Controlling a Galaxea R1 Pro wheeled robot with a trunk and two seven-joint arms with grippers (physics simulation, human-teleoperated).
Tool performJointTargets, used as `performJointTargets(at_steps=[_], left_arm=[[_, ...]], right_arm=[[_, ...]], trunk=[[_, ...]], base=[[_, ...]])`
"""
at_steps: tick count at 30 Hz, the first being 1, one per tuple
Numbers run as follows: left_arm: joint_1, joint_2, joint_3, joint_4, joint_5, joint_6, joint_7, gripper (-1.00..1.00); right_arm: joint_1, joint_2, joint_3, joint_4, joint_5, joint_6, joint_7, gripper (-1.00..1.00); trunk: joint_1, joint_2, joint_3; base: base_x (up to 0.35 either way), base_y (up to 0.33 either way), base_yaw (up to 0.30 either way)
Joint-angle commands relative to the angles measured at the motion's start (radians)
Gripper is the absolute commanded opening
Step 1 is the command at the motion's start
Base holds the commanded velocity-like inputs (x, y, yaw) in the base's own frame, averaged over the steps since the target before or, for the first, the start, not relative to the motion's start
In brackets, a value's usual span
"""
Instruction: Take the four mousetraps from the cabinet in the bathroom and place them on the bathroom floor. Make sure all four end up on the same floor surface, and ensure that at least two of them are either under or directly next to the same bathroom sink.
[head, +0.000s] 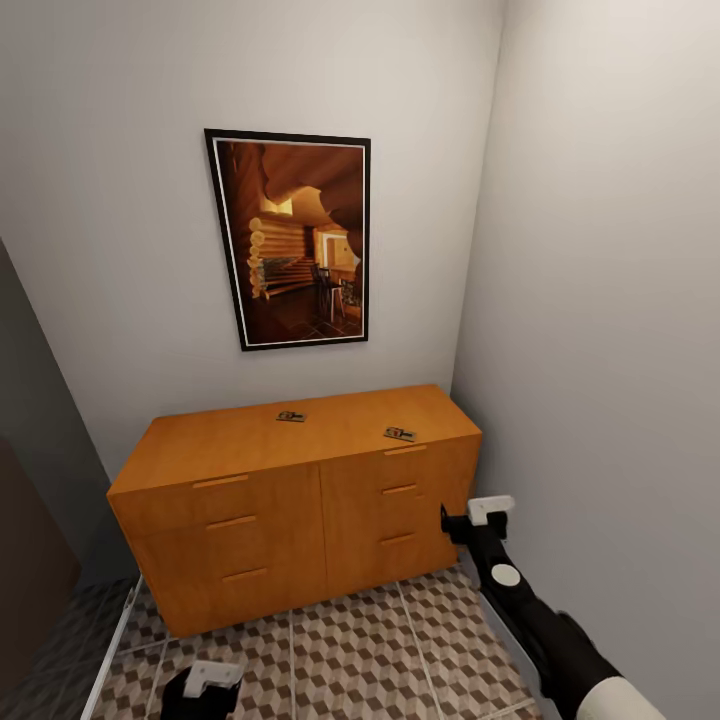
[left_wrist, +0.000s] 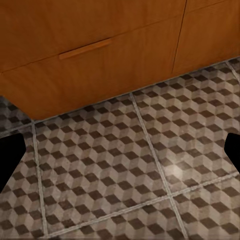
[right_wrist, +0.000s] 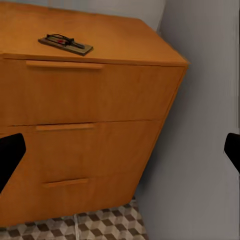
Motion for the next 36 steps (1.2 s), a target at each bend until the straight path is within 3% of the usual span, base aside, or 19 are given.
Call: performJointTargets(at_steps=[1, 8, 13, 21, 32, 36], left_arm=[[0.0, 0.0, -0.009, 0.003, 0.005, -0.005, 0.001, 1.0], [0.001, 0.001, -0.009, 0.003, 0.005, -0.005, 0.001, 1.0], [0.001, 0.0, -0.009, 0.003, 0.005, -0.005, 0.001, 1.0], [0.001, -0.002, -0.009, 0.003, 0.005, -0.005, 0.001, 1.0], [0.003, -0.003, -0.009, 0.003, 0.004, 0.008, 0.0, 1.0], [0.003, -0.003, -0.009, 0.003, 0.004, 0.037, 0.0, 1.0]], right_arm=[[-0.001, -0.003, 0.005, -0.065, -0.009, 0.058, -0.024, 1.0], [-0.004, -0.005, 0.003, -0.3, -0.008, 0.297, -0.093, 1.0], [-0.026, -0.004, 0.0, -0.35, -0.008, 0.402, -0.109, 1.0], [-0.129, 0.0, -0.002, -0.358, -0.008, 0.512, -0.107, 1.0], [-0.345, 0.002, -0.002, -0.298, -0.015, 0.617, -0.098, 1.0], [-0.411, 0.003, -0.002, -0.263, -0.017, 0.625, -0.031, 1.0]], trunk=[[0.001, -0.002, -0.002], [0.001, -0.002, -0.002], [0.001, -0.002, -0.002], [0.001, -0.002, -0.002], [0.001, -0.002, -0.002], [0.001, -0.002, -0.002]], base=[[0.0, 0.0, 0.0], [0.0, 0.0, 0.0], [0.0, 0.0, 0.0], [0.0, 0.0, 0.0], [0.0, 0.0, 0.0], [0.0, 0.0, 0.0]])
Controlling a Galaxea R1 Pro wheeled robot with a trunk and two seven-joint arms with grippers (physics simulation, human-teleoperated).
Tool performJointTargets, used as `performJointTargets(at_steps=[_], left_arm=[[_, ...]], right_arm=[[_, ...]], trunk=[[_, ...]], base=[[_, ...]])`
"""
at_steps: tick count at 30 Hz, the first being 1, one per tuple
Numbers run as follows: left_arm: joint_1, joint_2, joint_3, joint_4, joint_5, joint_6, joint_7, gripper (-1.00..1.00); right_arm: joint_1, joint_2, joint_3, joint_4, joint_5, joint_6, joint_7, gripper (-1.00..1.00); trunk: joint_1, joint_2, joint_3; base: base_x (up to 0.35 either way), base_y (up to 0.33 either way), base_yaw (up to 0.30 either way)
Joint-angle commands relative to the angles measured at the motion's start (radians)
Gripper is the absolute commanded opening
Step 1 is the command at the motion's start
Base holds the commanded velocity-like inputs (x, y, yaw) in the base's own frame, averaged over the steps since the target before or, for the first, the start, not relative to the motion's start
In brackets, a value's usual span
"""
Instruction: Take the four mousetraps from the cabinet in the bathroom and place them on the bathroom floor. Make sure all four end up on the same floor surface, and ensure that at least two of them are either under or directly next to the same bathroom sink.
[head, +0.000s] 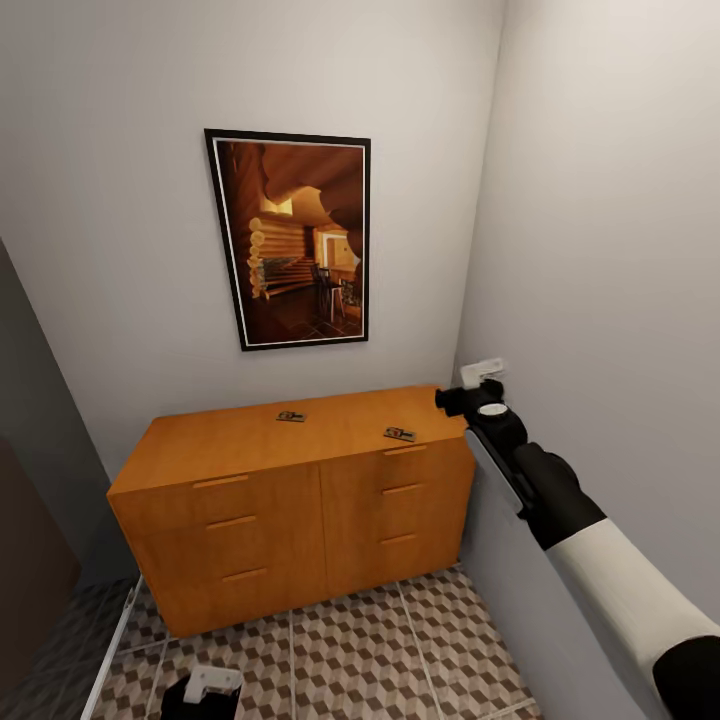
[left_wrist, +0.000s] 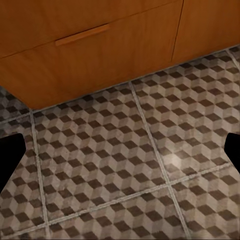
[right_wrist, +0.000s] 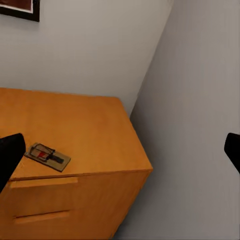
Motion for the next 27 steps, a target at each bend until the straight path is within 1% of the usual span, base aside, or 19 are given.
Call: performJointTargets(at_steps=[1, 4, 6, 11, 12, 14, 19, 22, 23, 27], left_arm=[[-0.001, -0.001, -0.008, 0.003, 0.005, 0.0, 0.001, 1.0], [-0.001, -0.001, -0.008, 0.003, 0.005, 0.004, 0.001, 1.0], [-0.001, -0.001, -0.008, 0.003, 0.005, 0.007, 0.001, 1.0], [-0.001, 0.0, -0.008, 0.003, 0.005, 0.008, 0.001, 1.0], [-0.001, -0.001, -0.008, 0.003, 0.005, 0.008, 0.001, 1.0], [-0.001, -0.001, -0.008, 0.003, 0.005, 0.009, 0.001, 1.0], [-0.001, -0.001, -0.008, 0.003, 0.005, 0.009, 0.001, 1.0], [-0.001, -0.001, -0.008, 0.002, 0.005, 0.009, 0.001, 1.0], [-0.001, -0.001, -0.008, 0.002, 0.005, 0.009, 0.001, 1.0], [-0.001, -0.001, -0.008, 0.003, 0.005, 0.009, 0.001, 1.0]], right_arm=[[-0.015, -0.001, 0.004, 0.004, -0.01, 0.004, 0.028, 1.0], [-0.027, -0.001, 0.004, 0.008, -0.01, 0.005, 0.081, 1.0], [-0.035, -0.001, 0.004, 0.011, -0.01, 0.006, 0.136, 1.0], [-0.039, -0.002, 0.006, 0.016, -0.011, 0.007, 0.2, 1.0], [-0.039, -0.002, 0.007, 0.019, -0.011, 0.007, 0.225, 1.0], [-0.039, -0.002, 0.008, 0.022, -0.011, 0.007, 0.251, 1.0], [-0.039, -0.005, 0.01, 0.028, -0.009, 0.007, 0.372, 1.0], [-0.039, -0.007, 0.01, 0.029, -0.009, 0.007, 0.412, 1.0], [-0.039, -0.008, 0.01, 0.029, -0.008, 0.006, 0.435, 1.0], [-0.039, -0.011, 0.011, 0.041, -0.006, 0.006, 0.481, 1.0]], trunk=[[0.001, -0.002, -0.002], [0.001, -0.002, -0.002], [0.001, -0.002, -0.002], [0.001, -0.002, -0.002], [0.001, -0.002, -0.002], [0.001, -0.002, -0.002], [0.001, -0.002, -0.002], [0.001, -0.002, -0.002], [0.001, -0.002, -0.002], [0.001, -0.002, -0.002]], base=[[0.0, 0.0, 0.0], [0.0, 0.0, 0.0], [0.0, 0.0, 0.0], [0.0, 0.0, 0.0], [0.0, 0.0, 0.0], [0.0, 0.0, 0.0], [0.0, 0.0, 0.0], [0.0, 0.0, 0.0], [0.0, 0.0, 0.0], [0.0, 0.0, 0.0]])
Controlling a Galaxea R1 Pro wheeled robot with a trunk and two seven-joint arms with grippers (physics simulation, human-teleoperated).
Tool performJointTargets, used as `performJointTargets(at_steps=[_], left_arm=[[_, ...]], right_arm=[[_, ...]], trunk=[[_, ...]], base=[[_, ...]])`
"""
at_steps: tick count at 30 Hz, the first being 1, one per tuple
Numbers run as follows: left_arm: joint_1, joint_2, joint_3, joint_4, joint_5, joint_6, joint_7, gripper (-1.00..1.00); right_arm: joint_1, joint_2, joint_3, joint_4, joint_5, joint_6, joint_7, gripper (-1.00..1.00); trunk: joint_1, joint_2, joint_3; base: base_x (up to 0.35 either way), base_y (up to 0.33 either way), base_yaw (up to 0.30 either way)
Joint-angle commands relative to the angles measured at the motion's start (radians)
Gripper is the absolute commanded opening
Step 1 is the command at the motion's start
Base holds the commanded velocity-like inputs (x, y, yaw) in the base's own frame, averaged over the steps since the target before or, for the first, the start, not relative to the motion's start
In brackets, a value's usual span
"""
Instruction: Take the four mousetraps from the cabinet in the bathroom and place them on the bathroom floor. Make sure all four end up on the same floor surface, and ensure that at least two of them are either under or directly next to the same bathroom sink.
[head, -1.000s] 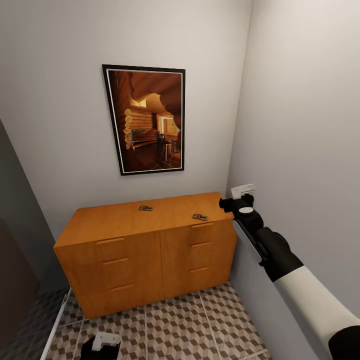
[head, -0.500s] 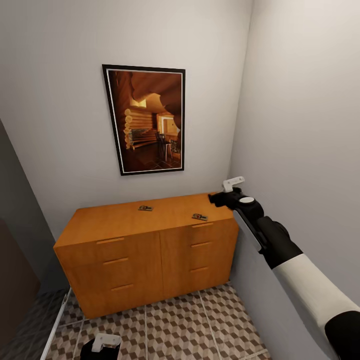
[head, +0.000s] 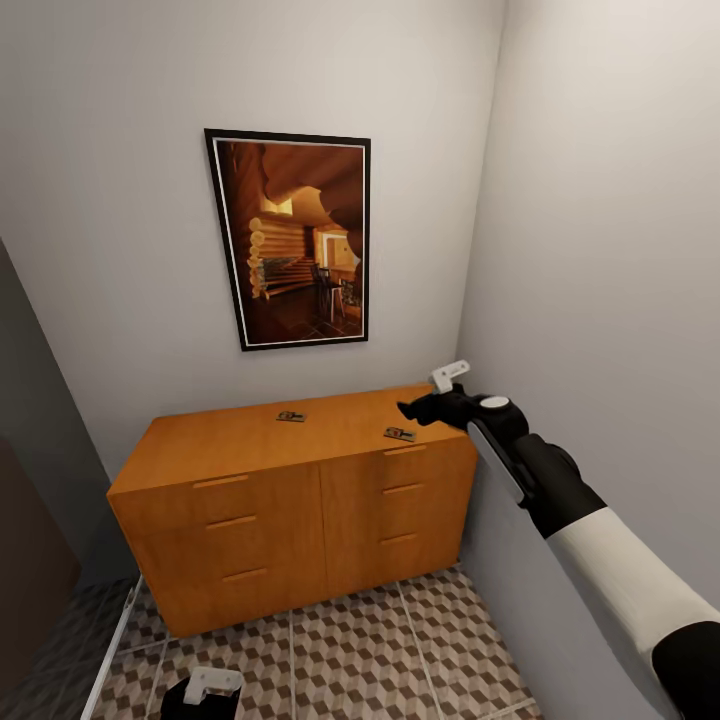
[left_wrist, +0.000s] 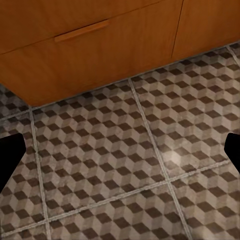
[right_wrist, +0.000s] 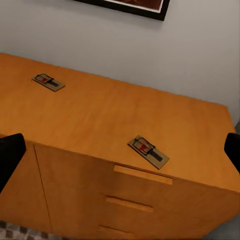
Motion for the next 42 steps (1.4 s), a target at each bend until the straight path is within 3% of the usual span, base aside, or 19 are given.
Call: performJointTargets(at_steps=[1, 9, 15, 19, 32, 42], left_arm=[[-0.001, -0.001, -0.008, 0.003, 0.005, -0.005, 0.001, 1.0], [-0.001, -0.001, -0.008, 0.003, 0.005, -0.005, 0.001, 1.0], [-0.001, -0.002, -0.008, 0.003, 0.005, -0.005, 0.001, 1.0], [-0.001, -0.002, -0.008, 0.003, 0.005, -0.005, 0.001, 1.0], [-0.001, -0.003, -0.008, 0.003, 0.006, -0.003, 0.001, 1.0], [-0.001, -0.006, -0.008, 0.003, 0.005, -0.002, 0.001, 1.0]], right_arm=[[-0.001, -0.001, 0.002, 0.004, -0.001, 0.004, 0.009, 1.0], [-0.001, -0.009, 0.002, 0.045, 0.0, 0.0, 0.089, 1.0], [-0.001, -0.046, 0.004, 0.055, 0.0, -0.002, 0.16, 1.0], [-0.001, -0.056, 0.004, 0.06, 0.0, -0.003, 0.194, 1.0], [-0.001, -0.061, 0.005, 0.068, 0.0, -0.003, 0.249, 1.0], [-0.001, -0.06, 0.015, 0.069, 0.0, -0.004, 0.33, 1.0]], trunk=[[0.001, -0.002, -0.002], [0.001, -0.002, -0.002], [0.001, -0.002, -0.002], [0.001, -0.002, -0.002], [0.001, -0.002, -0.002], [0.001, -0.002, -0.002]], base=[[0.0, 0.0, 0.0], [0.0, 0.0, 0.0], [0.0, 0.0, 0.0], [0.0, 0.0, 0.0], [0.0, 0.0, 0.0], [0.0, 0.0, 0.0]])
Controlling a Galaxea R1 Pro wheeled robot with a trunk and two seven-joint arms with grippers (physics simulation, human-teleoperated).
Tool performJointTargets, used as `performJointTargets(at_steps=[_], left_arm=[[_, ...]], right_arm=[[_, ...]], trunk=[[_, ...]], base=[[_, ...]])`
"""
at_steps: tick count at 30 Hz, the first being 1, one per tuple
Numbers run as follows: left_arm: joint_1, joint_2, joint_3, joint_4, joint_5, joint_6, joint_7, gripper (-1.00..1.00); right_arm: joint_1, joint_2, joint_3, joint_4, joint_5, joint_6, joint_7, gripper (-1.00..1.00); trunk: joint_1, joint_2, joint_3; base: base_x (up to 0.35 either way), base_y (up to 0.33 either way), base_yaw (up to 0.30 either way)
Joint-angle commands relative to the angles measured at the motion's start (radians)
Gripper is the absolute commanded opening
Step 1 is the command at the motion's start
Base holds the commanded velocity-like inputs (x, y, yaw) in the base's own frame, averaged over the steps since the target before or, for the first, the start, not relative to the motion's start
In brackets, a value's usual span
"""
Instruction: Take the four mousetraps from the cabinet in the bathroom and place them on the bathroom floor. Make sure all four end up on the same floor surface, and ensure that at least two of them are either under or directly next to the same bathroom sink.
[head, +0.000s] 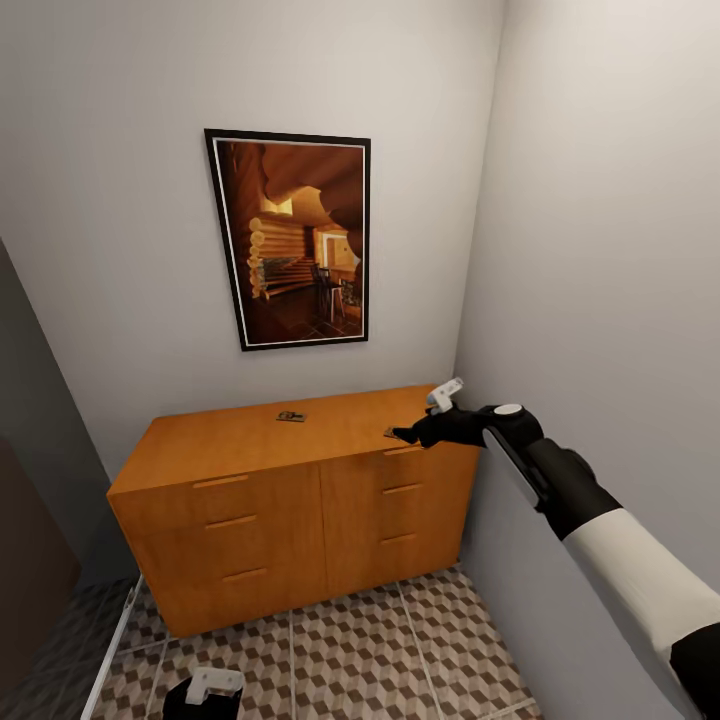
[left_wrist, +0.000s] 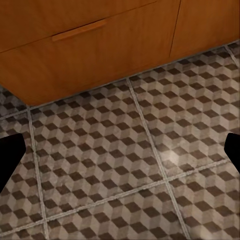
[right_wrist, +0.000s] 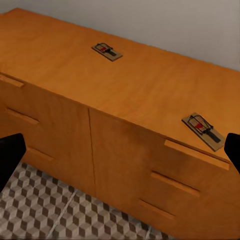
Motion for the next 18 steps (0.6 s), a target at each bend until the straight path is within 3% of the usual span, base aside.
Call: performJointTargets(at_steps=[1, 7, 18], left_arm=[[-0.001, -0.001, -0.008, 0.003, 0.005, -0.005, 0.001, 1.0], [-0.001, -0.003, -0.008, 0.003, 0.005, -0.005, 0.001, 1.0], [-0.001, -0.002, -0.008, 0.004, 0.006, -0.003, 0.001, 1.0]], right_arm=[[-0.001, -0.001, 0.006, -0.001, -0.005, 0.005, 0.002, 1.0], [-0.001, -0.001, 0.031, -0.001, -0.005, 0.005, 0.011, 1.0], [-0.001, 0.001, 0.039, -0.001, -0.005, 0.005, 0.024, 1.0]], trunk=[[0.001, -0.002, -0.002], [0.001, -0.002, -0.002], [0.001, -0.002, -0.002]], base=[[0.0, 0.0, 0.0], [0.0, 0.0, 0.0], [0.0, 0.001, 0.0]])
